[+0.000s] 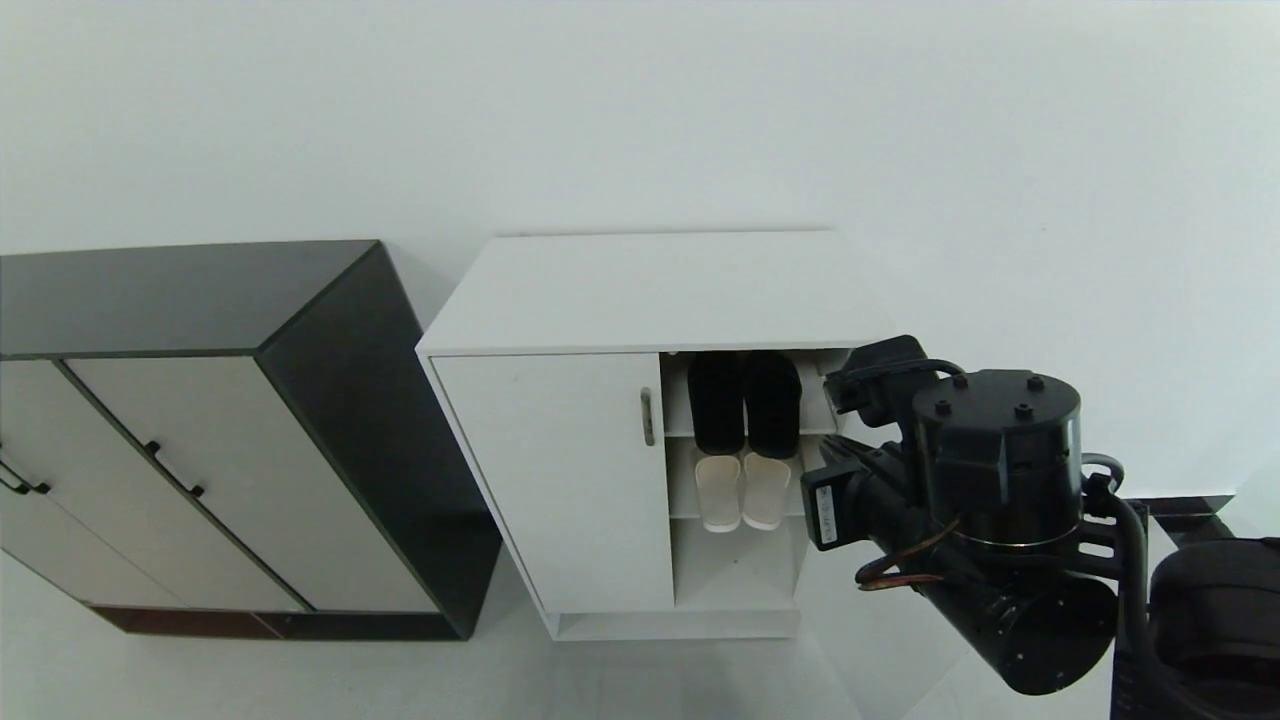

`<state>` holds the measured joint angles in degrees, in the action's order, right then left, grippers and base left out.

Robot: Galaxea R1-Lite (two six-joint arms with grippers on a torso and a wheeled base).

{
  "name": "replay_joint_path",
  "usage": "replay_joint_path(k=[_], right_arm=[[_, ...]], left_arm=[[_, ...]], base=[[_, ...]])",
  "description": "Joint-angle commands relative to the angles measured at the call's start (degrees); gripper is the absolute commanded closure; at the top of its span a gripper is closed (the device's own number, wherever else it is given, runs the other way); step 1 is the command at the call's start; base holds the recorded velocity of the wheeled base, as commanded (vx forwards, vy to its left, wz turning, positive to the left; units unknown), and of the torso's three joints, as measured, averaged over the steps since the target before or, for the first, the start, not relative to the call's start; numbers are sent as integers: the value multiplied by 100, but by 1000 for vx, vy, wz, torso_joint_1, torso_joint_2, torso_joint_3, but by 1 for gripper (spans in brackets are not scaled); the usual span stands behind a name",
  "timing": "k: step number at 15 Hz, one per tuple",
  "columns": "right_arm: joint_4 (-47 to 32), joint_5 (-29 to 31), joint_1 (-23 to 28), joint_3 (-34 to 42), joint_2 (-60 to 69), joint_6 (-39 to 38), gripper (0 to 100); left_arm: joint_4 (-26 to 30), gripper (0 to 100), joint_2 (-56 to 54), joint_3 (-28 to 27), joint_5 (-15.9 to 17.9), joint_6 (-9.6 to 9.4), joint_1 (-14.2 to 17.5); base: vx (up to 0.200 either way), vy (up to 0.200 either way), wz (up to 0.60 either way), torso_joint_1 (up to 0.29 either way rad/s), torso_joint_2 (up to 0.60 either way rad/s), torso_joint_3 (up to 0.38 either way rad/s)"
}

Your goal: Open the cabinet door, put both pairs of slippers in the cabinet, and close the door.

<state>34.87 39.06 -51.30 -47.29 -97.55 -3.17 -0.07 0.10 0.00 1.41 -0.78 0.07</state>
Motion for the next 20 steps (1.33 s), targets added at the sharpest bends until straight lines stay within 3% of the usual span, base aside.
replay_joint_path(k=[1,8,12,20], right_arm=[[3,-4,-3,0,-54,1,100],[3,-4,-3,27,-54,1,100],[3,-4,-3,18,-54,9,100],[-112,49,480,-132,254,194,100]], left_arm=[[-1,100,8,0,-1,-1,-7],[-1,100,8,0,-1,-1,-7],[-1,100,-1,0,-1,-1,1],[-1,100,-1,0,-10,-36,1]], base=[[0,0,0,0,0,0],[0,0,0,0,0,0],[0,0,-600,1,-1,1],[0,0,0,0,0,0]])
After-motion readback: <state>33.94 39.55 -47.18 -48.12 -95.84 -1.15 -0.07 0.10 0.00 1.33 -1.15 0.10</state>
